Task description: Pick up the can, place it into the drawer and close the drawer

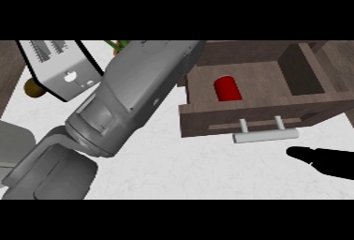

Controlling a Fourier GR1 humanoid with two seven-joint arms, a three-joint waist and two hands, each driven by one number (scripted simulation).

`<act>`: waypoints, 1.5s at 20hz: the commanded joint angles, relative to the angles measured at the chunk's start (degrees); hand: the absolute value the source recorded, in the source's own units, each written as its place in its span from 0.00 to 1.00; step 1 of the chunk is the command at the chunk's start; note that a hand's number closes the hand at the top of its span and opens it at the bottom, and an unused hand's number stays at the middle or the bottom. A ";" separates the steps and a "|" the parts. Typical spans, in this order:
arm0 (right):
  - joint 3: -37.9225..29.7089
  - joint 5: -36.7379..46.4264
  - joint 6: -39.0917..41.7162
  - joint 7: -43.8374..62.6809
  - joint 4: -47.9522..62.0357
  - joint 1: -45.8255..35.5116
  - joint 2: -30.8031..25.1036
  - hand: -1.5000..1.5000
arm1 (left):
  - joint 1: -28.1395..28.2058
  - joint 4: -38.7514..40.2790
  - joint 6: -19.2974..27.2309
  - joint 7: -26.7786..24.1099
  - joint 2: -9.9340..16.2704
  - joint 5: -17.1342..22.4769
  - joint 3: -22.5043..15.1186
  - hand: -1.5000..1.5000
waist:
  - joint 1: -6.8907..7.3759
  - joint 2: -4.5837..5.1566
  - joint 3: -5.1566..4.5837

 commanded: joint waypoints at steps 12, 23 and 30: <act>13.82 27.85 -8.71 -8.79 27.13 -11.63 -0.54 0.00 | -2.45 2.98 -0.72 -1.14 0.60 -0.53 -0.13 0.00 | 3.75 -0.68 -0.05; 15.39 40.50 -25.24 -14.32 58.19 -23.84 6.47 0.00 | -0.47 -0.44 -2.38 0.71 3.26 -1.46 0.95 0.00 | 6.42 -1.14 -0.07; 10.49 42.85 -32.27 -15.14 72.62 -33.63 5.74 0.00 | 3.74 -4.06 -5.50 3.39 9.64 -3.14 0.32 0.00 | 7.27 -1.51 -0.12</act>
